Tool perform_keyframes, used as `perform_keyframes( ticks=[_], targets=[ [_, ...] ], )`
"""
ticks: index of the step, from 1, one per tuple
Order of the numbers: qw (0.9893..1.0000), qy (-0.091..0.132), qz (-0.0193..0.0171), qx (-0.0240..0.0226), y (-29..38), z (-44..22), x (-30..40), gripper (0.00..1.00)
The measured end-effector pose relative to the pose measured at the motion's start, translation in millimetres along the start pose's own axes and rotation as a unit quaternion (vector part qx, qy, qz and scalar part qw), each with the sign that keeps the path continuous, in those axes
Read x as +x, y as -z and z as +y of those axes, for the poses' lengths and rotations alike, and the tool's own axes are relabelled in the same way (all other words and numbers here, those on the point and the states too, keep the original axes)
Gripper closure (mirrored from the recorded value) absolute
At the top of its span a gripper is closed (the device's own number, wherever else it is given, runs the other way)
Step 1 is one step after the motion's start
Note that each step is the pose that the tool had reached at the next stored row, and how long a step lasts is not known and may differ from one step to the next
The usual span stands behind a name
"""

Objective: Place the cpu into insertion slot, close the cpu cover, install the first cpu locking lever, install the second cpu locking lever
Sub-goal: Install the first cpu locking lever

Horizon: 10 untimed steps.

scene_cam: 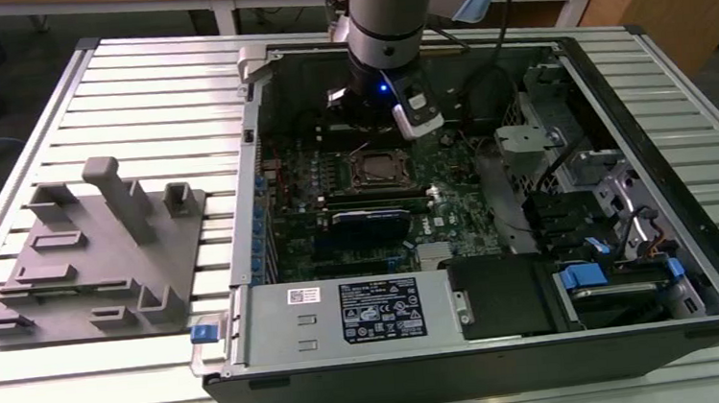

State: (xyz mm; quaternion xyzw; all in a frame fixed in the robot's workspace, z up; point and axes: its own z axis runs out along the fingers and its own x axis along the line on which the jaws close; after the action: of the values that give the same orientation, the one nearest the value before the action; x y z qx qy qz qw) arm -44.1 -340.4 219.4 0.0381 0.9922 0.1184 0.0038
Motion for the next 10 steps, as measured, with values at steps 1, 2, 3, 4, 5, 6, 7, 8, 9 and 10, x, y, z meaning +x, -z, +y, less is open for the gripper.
perform_keyframes(
  ticks=[1,2,3,4,5,6,7,8,9,10],
  targets=[
    [1.0,0.0,0.0,0.0002,-0.5,0.8,0.0,0.9],
    [1.0,0.0,0.0,0.0004,-1.1,1.7,-0.1,0.9],
    [1.0,0.0,0.0,0.0008,-1.6,2.5,-0.3,0.9],
    [1.0,0.0,-0.0001,0.0012,-2.0,3.2,-0.7,0.9],
    [1.0,0.0,-0.0001,0.0016,-2.5,3.8,-1.1,0.9],
    [1.0,0.0,-0.0002,0.0021,-2.9,4.3,-1.5,0.9],
    [1.0,0.0,-0.0002,0.0024,-3.2,4.7,-2.0,0.9],
    [1.0,0.0,-0.0003,0.0029,-3.4,4.9,-2.7,0.9],
    [1.0,0.0,-0.0004,0.0037,-3.7,5.1,-3.7,0.9],
    [1.0,-0.001,-0.0005,0.0042,-4.2,5.2,-5.0,0.9]
  ],
)
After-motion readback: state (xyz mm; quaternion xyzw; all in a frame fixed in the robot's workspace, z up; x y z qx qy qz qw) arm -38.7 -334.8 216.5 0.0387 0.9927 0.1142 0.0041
